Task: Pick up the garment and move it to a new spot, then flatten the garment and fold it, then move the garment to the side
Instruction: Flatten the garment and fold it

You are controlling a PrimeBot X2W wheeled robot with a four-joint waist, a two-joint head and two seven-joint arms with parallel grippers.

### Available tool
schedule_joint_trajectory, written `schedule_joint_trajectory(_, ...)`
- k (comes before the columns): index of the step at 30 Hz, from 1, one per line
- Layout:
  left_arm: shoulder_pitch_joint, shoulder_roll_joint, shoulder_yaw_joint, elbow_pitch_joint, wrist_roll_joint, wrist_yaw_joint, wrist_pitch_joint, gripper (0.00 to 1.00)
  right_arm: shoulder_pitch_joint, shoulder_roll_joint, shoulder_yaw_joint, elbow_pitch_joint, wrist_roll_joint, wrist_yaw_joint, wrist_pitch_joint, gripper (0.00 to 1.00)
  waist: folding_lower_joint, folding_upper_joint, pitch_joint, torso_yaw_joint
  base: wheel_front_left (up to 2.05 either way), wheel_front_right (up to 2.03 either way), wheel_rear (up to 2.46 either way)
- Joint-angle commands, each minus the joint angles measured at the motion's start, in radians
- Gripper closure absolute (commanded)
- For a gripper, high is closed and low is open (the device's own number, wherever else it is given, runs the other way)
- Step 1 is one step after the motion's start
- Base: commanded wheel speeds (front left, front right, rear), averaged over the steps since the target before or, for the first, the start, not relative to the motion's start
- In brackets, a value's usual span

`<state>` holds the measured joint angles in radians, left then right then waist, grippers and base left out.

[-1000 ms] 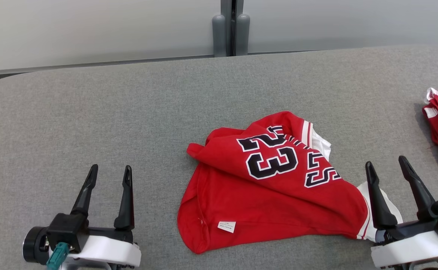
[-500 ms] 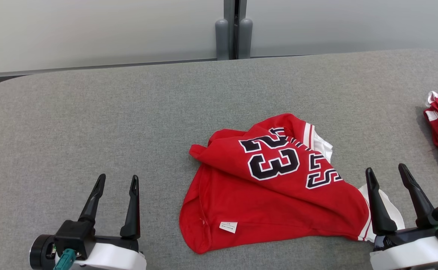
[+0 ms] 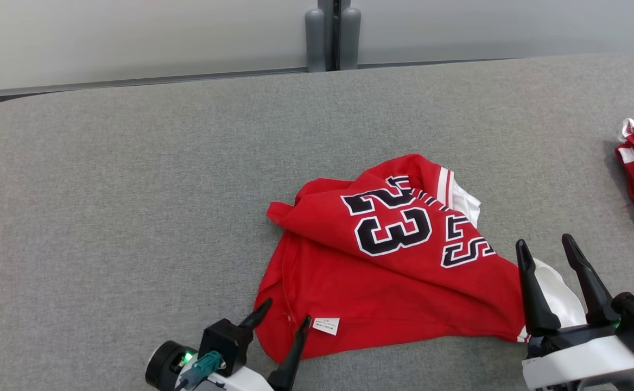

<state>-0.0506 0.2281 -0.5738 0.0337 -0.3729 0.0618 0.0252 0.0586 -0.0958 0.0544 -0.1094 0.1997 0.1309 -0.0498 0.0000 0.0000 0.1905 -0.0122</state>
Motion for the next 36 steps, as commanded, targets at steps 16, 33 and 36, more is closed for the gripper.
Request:
schedule_joint_trajectory(16, -0.058, -0.003, 0.005, 0.082, -0.044, -0.010, 0.045, 1.00, -0.030, 0.001, -0.029, 0.096, 0.037, 0.000, -0.014, 0.00, 0.0000, 0.0000, 0.068, -0.046, 0.00, 0.00, 0.00)
schedule_joint_trajectory(33, -0.086, 0.001, 0.015, 0.058, -0.041, 0.010, 0.014, 1.00, -0.149, -0.110, -0.021, 0.360, 0.125, 0.000, 0.082, 0.00, 0.0000, 0.0000, 0.115, -0.022, 0.00, 0.00, 0.00)
schedule_joint_trajectory(36, -0.090, -0.002, 0.014, 0.060, -0.042, 0.010, 0.004, 1.00, -0.187, -0.122, 0.008, 0.392, 0.140, 0.000, 0.091, 0.71, 0.0000, 0.0000, 0.121, -0.019, 0.00, 0.00, 0.00)
